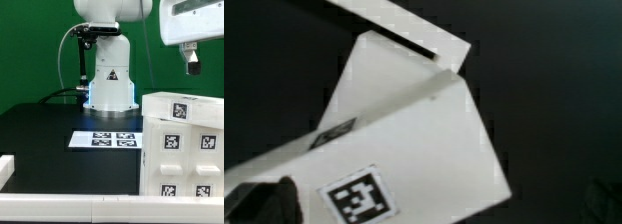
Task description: Assemble cabinet
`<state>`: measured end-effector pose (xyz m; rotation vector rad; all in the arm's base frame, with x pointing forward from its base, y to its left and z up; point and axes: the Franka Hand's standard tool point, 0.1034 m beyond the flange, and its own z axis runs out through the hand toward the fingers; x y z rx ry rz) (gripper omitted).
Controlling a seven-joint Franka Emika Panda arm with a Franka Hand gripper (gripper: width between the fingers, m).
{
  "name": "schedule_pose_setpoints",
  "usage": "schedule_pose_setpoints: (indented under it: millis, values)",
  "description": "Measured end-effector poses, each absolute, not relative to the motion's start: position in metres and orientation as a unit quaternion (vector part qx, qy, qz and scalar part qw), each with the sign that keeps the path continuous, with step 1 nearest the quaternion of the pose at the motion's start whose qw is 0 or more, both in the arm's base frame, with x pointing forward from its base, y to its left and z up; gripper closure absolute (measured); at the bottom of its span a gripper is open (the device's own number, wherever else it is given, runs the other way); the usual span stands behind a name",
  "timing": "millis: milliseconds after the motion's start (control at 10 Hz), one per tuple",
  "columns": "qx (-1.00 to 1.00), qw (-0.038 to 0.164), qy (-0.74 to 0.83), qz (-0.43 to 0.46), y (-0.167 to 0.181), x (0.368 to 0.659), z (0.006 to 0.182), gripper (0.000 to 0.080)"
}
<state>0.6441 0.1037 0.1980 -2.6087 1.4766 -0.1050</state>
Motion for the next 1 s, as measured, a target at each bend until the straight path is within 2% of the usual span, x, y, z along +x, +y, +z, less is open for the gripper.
schedule_pose_setpoints:
  millis: [400, 700, 1000]
  values:
    - [-0.941, 0.062, 0.330, -0.044, 0.107, 0.643, 0.195, 0.0002]
    - [-0.994, 0.051, 0.079, -0.056, 0.099, 0.645, 0.187, 0.0002]
    - [-0.997, 0.043, -0.002, -0.059, 0.096, 0.645, 0.187, 0.0002]
